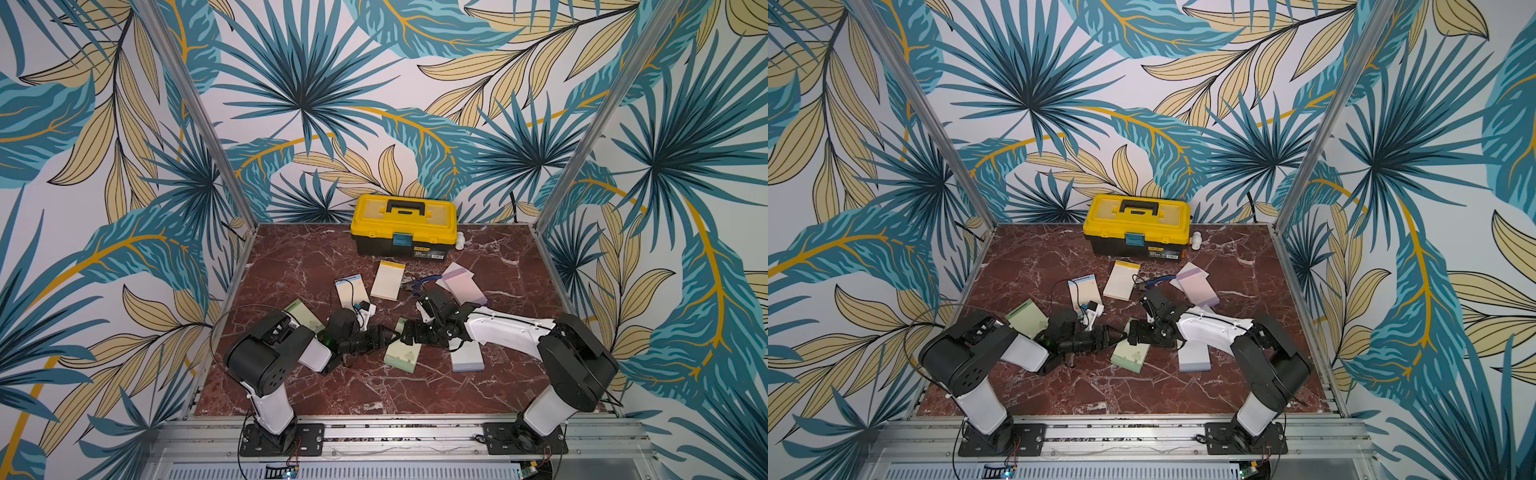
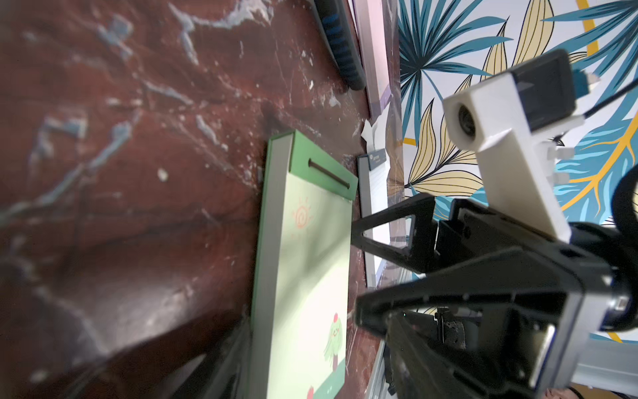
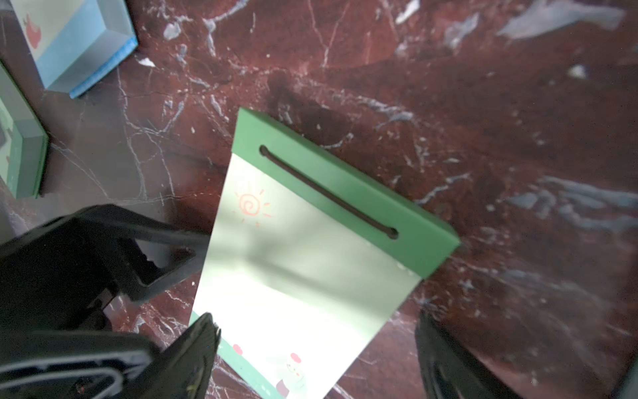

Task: Tear off pages from different memo pads
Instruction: Move the memo pad to the center of the board.

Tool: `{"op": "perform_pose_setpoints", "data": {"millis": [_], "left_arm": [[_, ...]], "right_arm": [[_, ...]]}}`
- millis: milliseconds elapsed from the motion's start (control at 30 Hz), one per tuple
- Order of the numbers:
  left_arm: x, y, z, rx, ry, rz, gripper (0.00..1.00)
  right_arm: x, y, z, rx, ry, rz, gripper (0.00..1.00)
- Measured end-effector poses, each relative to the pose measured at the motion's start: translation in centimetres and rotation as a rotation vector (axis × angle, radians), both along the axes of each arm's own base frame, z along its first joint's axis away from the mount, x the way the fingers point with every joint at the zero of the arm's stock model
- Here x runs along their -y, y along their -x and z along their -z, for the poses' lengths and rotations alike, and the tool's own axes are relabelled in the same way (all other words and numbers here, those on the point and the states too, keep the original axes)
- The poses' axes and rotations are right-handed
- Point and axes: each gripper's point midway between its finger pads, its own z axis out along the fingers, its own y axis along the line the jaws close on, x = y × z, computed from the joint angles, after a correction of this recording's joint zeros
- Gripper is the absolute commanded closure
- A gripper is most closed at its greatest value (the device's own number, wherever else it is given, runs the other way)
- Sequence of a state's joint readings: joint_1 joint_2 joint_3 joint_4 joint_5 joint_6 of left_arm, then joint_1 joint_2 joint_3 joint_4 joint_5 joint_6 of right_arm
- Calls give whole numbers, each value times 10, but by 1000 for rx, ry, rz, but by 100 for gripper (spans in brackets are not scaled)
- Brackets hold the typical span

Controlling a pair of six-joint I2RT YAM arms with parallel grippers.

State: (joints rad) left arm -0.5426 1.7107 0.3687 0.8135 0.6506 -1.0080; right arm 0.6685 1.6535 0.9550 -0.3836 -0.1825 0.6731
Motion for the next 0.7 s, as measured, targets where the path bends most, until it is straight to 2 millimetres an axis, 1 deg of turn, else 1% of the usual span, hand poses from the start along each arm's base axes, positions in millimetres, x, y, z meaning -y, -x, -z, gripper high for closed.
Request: {"op": "perform_pose_setpoints", "data": {"millis": [33, 100, 200, 267, 400, 533, 600, 700], "left_arm": [[-2, 3, 0, -11, -7, -3, 36], [-7, 10, 0, -33, -30, -7, 37], [-11, 16, 1, -54, -66, -1, 38], [-11, 19, 2, -58, -84, 11, 38], [-9, 20, 3, -58, -95, 32, 38], [-3, 25, 2, -53, -87, 57, 38], [1, 29, 3, -52, -84, 75, 38], [10, 40, 2, -56, -84, 112, 39]], "right_arm": [[2, -1, -2, -6, 3, 7, 13], [4, -2, -7, -18, -1, 29, 20], [3, 1, -11, -41, -23, 46, 29], [1, 2, -12, -54, -36, 58, 32], [-2, 3, -12, -71, -56, 74, 32], [-5, 1, -4, -96, -52, 92, 32], [-6, -1, -1, -105, -46, 95, 31], [-12, -10, 0, -102, -48, 94, 31]]}}
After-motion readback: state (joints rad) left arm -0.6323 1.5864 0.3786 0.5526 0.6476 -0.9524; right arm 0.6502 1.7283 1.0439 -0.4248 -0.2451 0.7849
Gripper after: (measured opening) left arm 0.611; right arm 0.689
